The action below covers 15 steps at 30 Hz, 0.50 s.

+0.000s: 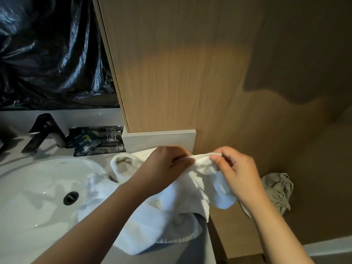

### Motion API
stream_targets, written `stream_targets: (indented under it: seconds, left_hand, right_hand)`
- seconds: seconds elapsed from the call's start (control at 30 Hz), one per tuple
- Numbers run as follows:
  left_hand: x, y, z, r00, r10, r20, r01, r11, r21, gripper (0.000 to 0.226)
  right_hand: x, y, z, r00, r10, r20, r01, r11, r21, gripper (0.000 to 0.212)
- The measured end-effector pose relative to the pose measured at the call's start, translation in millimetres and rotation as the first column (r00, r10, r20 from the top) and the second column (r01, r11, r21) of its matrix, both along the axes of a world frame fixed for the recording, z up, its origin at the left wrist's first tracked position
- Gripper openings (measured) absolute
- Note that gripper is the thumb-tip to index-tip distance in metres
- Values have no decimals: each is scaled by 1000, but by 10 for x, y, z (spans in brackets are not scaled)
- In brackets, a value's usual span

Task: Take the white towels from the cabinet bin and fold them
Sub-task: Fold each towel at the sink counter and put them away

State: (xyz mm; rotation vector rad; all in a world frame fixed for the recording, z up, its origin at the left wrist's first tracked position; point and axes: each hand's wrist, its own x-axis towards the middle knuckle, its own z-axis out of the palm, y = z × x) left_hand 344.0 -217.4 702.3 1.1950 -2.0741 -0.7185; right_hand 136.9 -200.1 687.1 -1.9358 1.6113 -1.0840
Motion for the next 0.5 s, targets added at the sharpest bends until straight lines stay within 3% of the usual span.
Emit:
stream_targets:
  seconds: [0.13, 0.2, 0.27, 0.37, 0.5]
  left_hand:
    - [354, 55, -109, 998, 44, 43, -48, 994, 97, 22]
    - [472, 74, -136, 994, 104, 35, -107, 991, 75, 21]
    - [468, 63, -130, 987, 159, 28, -159, 987, 21, 19]
    - [354, 29, -85, 983, 186, -1, -186, 981, -61, 24]
    - [262, 5, -20, 996, 89, 5, -87, 984, -154, 28]
  right_hand:
    - [-232, -72, 69, 971, -237, 27, 238, 970, -44, 18]
    - [-233, -65, 91, 966, -258, -12, 257, 966, -13, 16]
    - [-94, -8, 127, 979, -200, -23, 201, 979, 33, 11]
    - [224, 122, 166, 998, -56, 34, 54, 997, 54, 47]
    - [474, 135, 153, 983, 185, -7, -181, 968, 171, 54]
